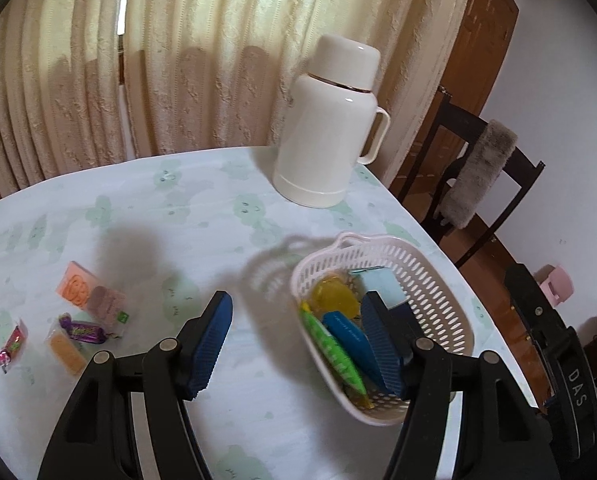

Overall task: Organize snacks
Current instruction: 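Carry the jelly cup with the left gripper into the basket and release, then move the left gripper to the pink candy stick and grasp it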

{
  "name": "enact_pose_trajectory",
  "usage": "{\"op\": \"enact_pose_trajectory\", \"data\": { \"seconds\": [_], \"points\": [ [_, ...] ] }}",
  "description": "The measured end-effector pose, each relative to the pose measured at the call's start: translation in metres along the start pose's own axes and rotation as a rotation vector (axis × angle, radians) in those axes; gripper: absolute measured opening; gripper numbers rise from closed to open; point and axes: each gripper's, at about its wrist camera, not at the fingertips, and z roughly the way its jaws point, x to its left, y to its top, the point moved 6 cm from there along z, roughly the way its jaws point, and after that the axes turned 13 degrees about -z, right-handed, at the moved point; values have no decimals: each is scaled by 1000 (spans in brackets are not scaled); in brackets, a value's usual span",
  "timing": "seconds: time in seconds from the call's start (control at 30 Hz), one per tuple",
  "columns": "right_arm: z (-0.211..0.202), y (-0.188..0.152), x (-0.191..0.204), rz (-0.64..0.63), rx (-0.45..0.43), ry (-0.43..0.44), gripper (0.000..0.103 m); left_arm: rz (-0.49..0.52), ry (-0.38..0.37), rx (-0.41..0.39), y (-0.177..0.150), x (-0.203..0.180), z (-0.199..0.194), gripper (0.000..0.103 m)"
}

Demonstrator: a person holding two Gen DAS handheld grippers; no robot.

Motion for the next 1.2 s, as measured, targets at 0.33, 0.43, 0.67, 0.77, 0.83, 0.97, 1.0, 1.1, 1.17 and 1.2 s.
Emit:
{"op": "enact_pose_trajectory", "data": {
  "seconds": [0.33, 0.43, 0.67, 0.77, 0.83, 0.97, 1.0, 1.1, 1.17, 1.2],
  "points": [
    [-5, -4, 31, -92, -38, 77, 65, -15, 91, -77, 4, 34, -17, 71],
    [-6, -12, 55, -160, -34, 121, 65, -31, 122, -96, 2, 49, -21, 72],
    [-10, -30, 98, -310, -31, 191, 65, -65, 244, -136, -1, 90, -28, 72],
    [-7, -39, 110, -352, -12, 205, 65, -65, 307, -155, -4, 109, -32, 73],
    [-6, -45, 117, -373, 5, 216, 65, -76, 328, -150, -6, 122, -32, 73],
    [-6, -56, 132, -425, 25, 240, 65, -114, 359, -145, -8, 144, -36, 73],
    [-7, -59, 136, -444, 27, 247, 65, -117, 366, -147, -8, 149, -37, 73],
    [-7, -66, 146, -482, 36, 268, 65, -124, 381, -149, -9, 160, -41, 73],
    [-7, -72, 152, -505, 50, 289, 65, -126, 390, -148, -8, 169, -44, 74],
    [-7, -74, 155, -516, 56, 295, 65, -127, 394, -147, -8, 173, -44, 74]
  ]
}}
